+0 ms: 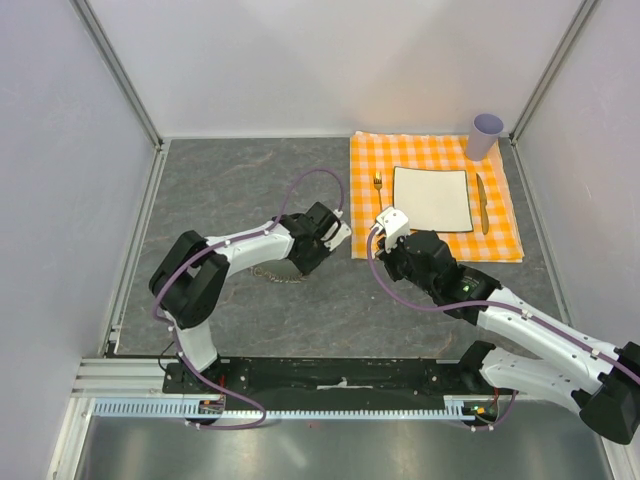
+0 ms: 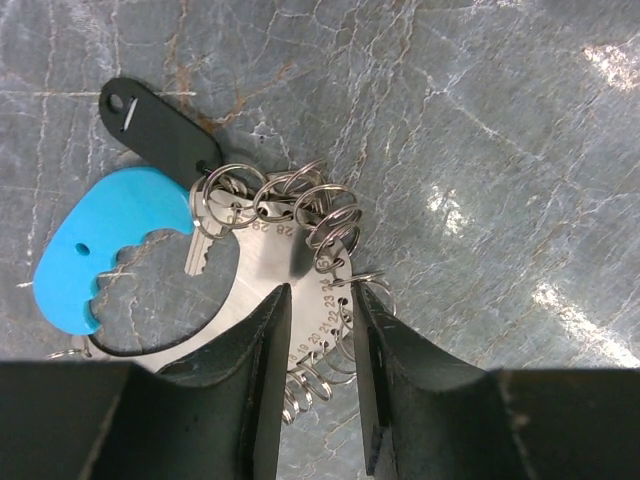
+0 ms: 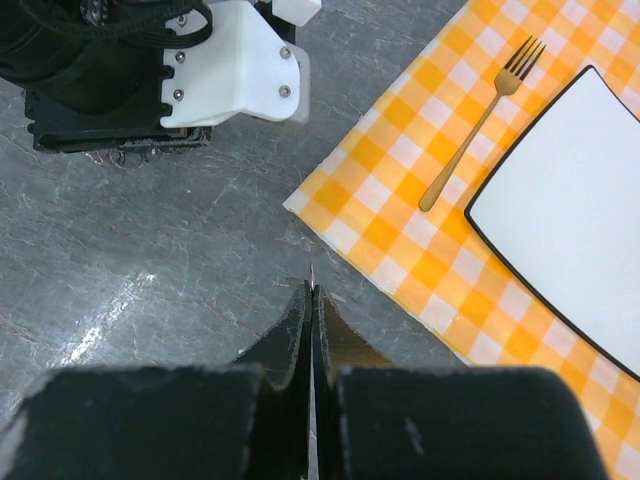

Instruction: Put the keys on the keyring

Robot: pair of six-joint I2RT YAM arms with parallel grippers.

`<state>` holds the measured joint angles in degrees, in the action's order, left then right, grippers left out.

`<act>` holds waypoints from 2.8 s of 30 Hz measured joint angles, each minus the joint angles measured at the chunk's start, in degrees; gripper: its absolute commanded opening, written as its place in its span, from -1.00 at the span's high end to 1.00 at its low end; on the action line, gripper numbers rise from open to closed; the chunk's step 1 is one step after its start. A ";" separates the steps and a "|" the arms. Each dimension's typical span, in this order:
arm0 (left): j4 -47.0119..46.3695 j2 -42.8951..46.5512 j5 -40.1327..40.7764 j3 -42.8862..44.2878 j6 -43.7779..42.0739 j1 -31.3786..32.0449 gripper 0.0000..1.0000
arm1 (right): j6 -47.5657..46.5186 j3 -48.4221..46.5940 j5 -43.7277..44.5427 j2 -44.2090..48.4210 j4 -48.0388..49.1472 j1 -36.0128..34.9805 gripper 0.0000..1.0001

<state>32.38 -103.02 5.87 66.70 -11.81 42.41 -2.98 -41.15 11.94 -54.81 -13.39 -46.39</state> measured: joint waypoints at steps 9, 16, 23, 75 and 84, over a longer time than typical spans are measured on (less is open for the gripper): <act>-0.44 -1.55 -1.99 0.11 0.07 -0.20 0.24 | 0.02 0.02 -0.02 0.00 0.00 0.00 1.00; -0.90 -1.97 -4.31 0.87 1.11 -0.28 0.45 | 0.04 0.02 -0.02 0.00 0.00 0.00 1.00; -1.49 -2.12 -6.19 1.79 3.43 -0.28 0.79 | 0.07 0.04 -0.02 0.00 0.00 0.00 1.00; -5.99 47.32 -24.94 -11.56 -6.75 -4.02 0.96 | -5.77 -2.71 -21.59 8.11 -0.83 0.00 1.00; -8.24 49.62 -33.03 -13.86 -9.99 -1.79 0.96 | -10.38 -8.35 -31.12 3.37 -3.13 0.00 1.00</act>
<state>24.14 -53.41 -27.16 52.84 -21.80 40.62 -13.37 -49.50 -19.18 -51.44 -16.51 -46.39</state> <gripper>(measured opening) 0.025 0.007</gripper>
